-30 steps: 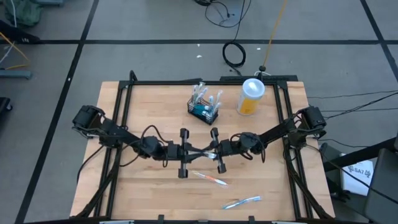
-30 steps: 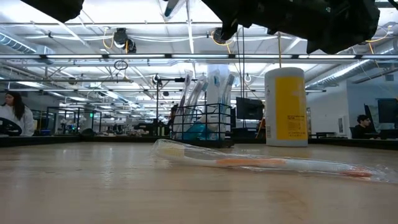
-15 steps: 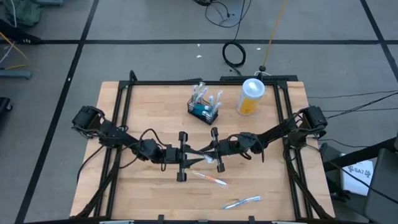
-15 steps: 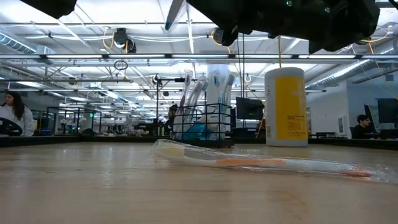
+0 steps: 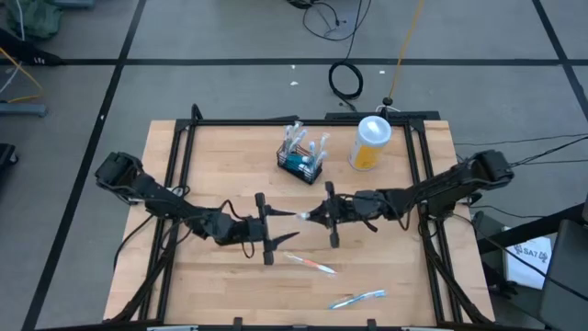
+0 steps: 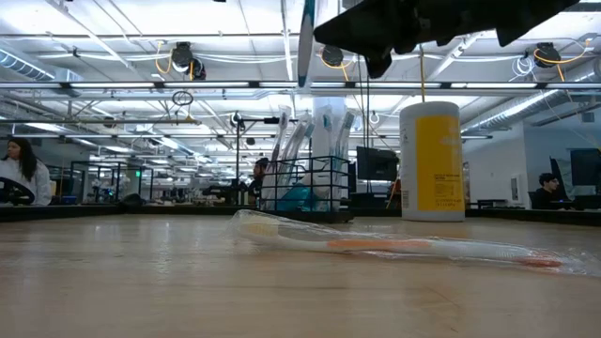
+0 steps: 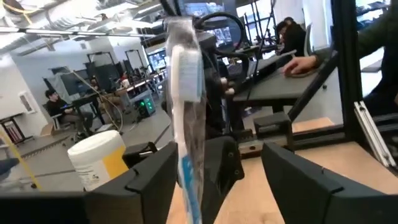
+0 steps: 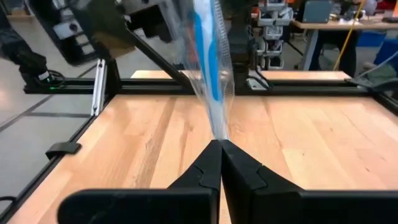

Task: Pick & Place toothbrushing station
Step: Put the blue toothbrush into the black organizer

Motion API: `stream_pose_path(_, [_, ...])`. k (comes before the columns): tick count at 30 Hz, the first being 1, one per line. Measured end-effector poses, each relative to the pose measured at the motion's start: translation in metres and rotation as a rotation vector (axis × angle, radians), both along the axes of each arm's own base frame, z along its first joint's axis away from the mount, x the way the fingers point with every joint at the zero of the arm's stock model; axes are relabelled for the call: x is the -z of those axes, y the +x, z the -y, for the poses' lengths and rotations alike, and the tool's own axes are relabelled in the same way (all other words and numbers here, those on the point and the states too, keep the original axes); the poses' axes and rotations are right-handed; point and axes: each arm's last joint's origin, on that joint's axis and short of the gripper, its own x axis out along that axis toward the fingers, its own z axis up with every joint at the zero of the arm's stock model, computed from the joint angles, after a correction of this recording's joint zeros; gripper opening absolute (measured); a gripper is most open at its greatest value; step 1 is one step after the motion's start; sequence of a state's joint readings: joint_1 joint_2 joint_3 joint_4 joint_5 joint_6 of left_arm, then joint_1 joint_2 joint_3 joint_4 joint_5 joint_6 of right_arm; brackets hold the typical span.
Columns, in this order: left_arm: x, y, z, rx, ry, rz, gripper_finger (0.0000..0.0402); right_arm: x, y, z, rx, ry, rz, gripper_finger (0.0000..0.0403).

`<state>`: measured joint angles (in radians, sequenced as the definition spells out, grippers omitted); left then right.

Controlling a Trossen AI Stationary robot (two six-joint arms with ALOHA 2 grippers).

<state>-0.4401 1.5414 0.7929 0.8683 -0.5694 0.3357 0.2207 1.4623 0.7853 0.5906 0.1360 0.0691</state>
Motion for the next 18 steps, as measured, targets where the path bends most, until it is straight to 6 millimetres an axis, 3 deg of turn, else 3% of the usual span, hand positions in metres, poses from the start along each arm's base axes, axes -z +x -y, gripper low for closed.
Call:
stream_pose_path(11, [-0.013, 0.025, -0.032, -0.023, -0.132, -0.075, 0.0223, 0.005, -0.001, 0.005, 0.02, 0.041, -0.066, 0.0])
stream_pose_path(18, [-0.016, 0.028, -0.032, -0.004, -0.126, -0.113, 0.0174, 0.008, -0.001, 0.006, 0.024, 0.031, -0.097, 0.0])
